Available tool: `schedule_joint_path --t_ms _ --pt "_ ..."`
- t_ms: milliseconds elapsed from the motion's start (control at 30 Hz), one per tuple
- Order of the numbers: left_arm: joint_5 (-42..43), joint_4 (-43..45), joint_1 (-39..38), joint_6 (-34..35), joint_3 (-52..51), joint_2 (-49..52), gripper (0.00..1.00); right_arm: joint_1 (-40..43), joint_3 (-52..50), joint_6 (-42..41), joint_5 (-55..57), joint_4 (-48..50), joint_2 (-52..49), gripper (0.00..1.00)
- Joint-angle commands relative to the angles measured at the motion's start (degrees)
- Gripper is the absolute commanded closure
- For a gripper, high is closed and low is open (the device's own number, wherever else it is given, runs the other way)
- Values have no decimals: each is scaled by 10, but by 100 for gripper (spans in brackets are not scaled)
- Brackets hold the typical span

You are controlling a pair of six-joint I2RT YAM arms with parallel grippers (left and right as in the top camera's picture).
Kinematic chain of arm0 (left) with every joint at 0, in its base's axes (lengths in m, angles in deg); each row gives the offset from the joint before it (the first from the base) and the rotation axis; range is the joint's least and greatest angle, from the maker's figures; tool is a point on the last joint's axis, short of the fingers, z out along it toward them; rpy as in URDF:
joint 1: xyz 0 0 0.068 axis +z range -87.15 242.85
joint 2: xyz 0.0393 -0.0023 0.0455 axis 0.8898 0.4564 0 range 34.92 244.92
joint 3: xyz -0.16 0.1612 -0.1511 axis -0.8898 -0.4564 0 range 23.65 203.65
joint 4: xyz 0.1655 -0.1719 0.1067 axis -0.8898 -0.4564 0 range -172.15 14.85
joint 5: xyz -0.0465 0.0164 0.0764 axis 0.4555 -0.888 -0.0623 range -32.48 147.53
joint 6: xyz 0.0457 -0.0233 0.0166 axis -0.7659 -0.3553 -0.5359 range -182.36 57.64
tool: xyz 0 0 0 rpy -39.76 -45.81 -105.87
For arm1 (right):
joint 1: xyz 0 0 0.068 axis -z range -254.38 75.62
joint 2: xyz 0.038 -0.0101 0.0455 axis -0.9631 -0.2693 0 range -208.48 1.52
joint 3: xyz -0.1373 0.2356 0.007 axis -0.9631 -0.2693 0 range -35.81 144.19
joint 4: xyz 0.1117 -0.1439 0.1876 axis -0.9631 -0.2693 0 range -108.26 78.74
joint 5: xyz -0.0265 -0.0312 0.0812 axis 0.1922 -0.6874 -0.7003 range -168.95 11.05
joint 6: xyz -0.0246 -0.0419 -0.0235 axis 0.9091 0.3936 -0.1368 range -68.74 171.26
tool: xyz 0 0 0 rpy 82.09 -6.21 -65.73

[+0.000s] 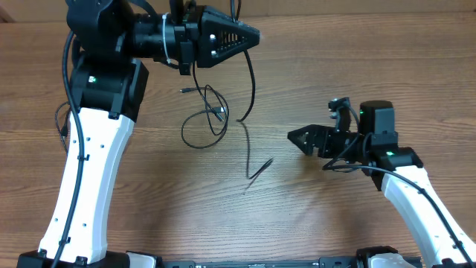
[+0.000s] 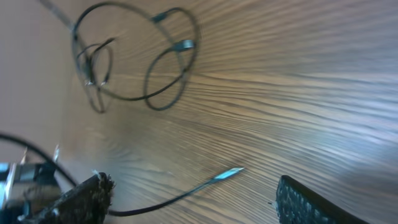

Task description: Untangle cables

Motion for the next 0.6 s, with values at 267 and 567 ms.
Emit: schedule_joint_path --t_ms 267,567 --pt "8 70 -16 61 6 -8 96 -127 3 -5 10 159 -85 24" --pt "7 68 -17 69 6 -8 96 -191 3 -61 33 301 -150 28"
